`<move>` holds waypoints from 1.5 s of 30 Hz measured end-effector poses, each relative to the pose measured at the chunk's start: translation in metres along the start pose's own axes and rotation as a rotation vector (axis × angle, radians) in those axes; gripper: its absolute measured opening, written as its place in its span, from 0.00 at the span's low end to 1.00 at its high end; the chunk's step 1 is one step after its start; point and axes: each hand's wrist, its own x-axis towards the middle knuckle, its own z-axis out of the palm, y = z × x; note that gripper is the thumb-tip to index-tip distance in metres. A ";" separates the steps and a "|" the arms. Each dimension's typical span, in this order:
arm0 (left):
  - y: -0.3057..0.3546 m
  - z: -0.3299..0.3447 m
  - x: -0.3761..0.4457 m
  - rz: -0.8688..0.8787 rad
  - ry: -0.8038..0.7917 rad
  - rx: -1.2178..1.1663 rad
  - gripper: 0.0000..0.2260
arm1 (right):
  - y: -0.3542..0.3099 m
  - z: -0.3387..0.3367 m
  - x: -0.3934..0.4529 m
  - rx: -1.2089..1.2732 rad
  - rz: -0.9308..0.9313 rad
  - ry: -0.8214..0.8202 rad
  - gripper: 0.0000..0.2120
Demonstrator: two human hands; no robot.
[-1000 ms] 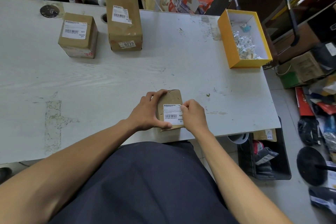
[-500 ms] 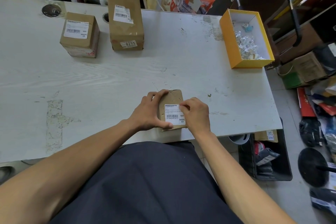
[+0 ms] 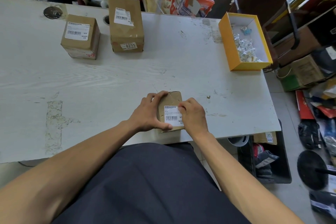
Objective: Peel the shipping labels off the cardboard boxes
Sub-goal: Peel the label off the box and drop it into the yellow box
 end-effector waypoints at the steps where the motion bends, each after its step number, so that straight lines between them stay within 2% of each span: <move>1: 0.000 0.000 0.000 -0.001 0.000 -0.001 0.52 | 0.000 0.000 0.001 -0.013 -0.008 -0.014 0.07; 5: 0.001 0.000 0.000 -0.004 -0.003 -0.006 0.52 | 0.000 0.001 0.002 -0.134 -0.055 -0.082 0.05; 11: 0.001 -0.001 -0.001 -0.007 0.000 -0.015 0.52 | -0.005 -0.001 0.003 -0.250 -0.040 -0.148 0.08; 17: 0.001 -0.001 0.000 -0.002 -0.003 -0.007 0.51 | 0.001 0.001 0.001 -0.106 -0.043 -0.156 0.06; 20: 0.000 -0.001 0.001 -0.003 -0.005 -0.006 0.52 | 0.005 0.003 -0.003 0.125 0.037 -0.073 0.03; 23: 0.000 0.000 0.001 -0.003 0.000 -0.012 0.52 | 0.013 -0.001 -0.011 0.310 0.117 0.005 0.13; 25: 0.000 0.000 0.001 -0.004 0.001 -0.023 0.51 | 0.018 -0.002 -0.013 0.323 0.115 0.009 0.14; 29: 0.001 -0.001 0.000 -0.006 -0.002 -0.041 0.51 | 0.017 -0.002 -0.010 0.359 0.134 0.044 0.08; 34: 0.001 -0.001 0.000 -0.007 -0.004 -0.043 0.51 | 0.012 -0.007 0.000 0.361 0.181 0.007 0.02; 39: 0.000 -0.001 -0.001 -0.001 -0.005 -0.037 0.51 | 0.011 -0.012 0.006 0.274 0.140 -0.095 0.03; 45: 0.000 -0.001 0.000 0.009 -0.004 -0.023 0.52 | 0.009 -0.009 0.005 0.208 0.111 -0.106 0.03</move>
